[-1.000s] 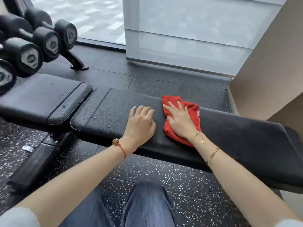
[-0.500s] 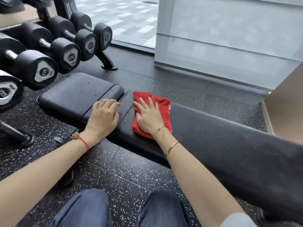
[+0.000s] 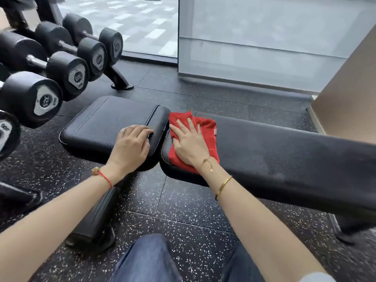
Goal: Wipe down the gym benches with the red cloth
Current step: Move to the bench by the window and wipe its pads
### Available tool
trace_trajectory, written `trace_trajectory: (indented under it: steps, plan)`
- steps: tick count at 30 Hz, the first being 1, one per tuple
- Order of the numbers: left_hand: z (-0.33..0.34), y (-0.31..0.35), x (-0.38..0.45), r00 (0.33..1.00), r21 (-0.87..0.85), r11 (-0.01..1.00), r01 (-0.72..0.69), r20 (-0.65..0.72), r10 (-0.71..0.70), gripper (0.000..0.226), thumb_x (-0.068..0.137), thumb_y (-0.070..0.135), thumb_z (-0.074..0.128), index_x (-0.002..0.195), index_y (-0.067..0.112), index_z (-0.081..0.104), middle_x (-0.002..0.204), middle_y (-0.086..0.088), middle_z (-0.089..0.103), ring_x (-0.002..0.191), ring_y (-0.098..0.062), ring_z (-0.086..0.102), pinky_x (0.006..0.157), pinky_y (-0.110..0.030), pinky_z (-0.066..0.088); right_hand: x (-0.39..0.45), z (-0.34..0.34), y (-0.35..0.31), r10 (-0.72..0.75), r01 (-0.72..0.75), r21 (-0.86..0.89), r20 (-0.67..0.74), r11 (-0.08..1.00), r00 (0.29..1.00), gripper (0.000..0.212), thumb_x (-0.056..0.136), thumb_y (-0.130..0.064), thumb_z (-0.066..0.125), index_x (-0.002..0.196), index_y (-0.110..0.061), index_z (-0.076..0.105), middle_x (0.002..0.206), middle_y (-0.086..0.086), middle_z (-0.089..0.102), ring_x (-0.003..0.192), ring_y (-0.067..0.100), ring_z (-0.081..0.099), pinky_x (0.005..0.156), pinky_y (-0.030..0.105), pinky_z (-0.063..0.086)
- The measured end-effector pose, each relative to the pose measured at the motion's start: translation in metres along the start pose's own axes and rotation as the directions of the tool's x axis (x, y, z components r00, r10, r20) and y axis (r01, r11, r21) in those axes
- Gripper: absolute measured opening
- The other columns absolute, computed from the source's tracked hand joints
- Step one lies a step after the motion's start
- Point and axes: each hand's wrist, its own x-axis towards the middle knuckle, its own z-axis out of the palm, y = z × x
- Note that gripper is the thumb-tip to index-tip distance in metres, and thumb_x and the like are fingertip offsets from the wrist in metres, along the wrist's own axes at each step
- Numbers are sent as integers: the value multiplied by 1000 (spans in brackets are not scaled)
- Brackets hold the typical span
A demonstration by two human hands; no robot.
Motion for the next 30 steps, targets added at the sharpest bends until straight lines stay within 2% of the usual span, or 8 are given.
trace_trajectory:
  steps: [4,7,10,12,17,20,26,30]
  plan:
    - [4,-13,3,998,-32,998,-62,-15,62,39,90,24,40,120,12,62,123,-5,63,120,-29,54,105,-43,38,-48,1,1,-53,56,82,-37,995,998,50,98,-29,41,148,-33,35,159,-8,24,150,23,7,121,43,0]
    - [8,-18,4,995,-53,994,-92,-41,90,36,90,25,42,118,14,62,121,-3,62,119,-28,53,103,-43,38,-61,-6,20,113,-105,117,-67,988,991,49,99,-27,40,148,-33,34,160,-9,23,151,24,5,122,43,-1]
    - [13,-20,3,994,-77,993,-92,-62,87,34,90,25,43,116,14,60,121,-3,61,119,-28,51,102,-43,37,-42,-14,26,319,-315,80,-37,946,947,49,101,-29,35,149,-33,31,161,-8,17,151,28,1,122,49,-2]
    - [16,-21,2,994,-72,994,-85,-72,80,33,88,25,44,115,14,60,121,-4,61,118,-29,51,102,-44,37,-22,-12,15,378,-376,52,-25,925,925,49,101,-32,33,150,-34,29,162,-8,14,150,29,0,121,50,-3]
    - [18,-23,4,991,-80,992,-102,-95,94,33,85,24,46,113,15,61,119,-3,62,115,-30,53,99,-45,38,3,9,-37,184,-184,-4,-21,983,983,49,100,-32,37,149,-35,32,161,-9,18,150,24,4,121,49,-1]
    - [20,-25,4,988,-80,990,-114,-110,105,33,84,24,47,113,17,61,119,-1,61,114,-29,52,98,-44,37,-13,11,-39,123,-122,24,-53,992,991,50,99,-29,40,148,-34,34,160,-9,23,150,23,6,122,46,1]
    - [23,-26,5,987,-80,990,-115,-123,105,32,85,25,48,113,17,61,119,-1,61,115,-28,52,99,-45,39,-31,4,-1,163,-146,146,-113,979,980,48,97,-24,43,145,-31,41,158,-7,28,150,24,9,121,39,2]
    - [23,-27,4,989,-77,992,-103,-109,95,33,86,25,46,115,18,59,121,1,60,116,-27,51,99,-44,38,-3,-5,23,267,-260,88,-77,962,961,49,98,-24,40,148,-28,37,160,-3,23,150,29,8,122,47,3]
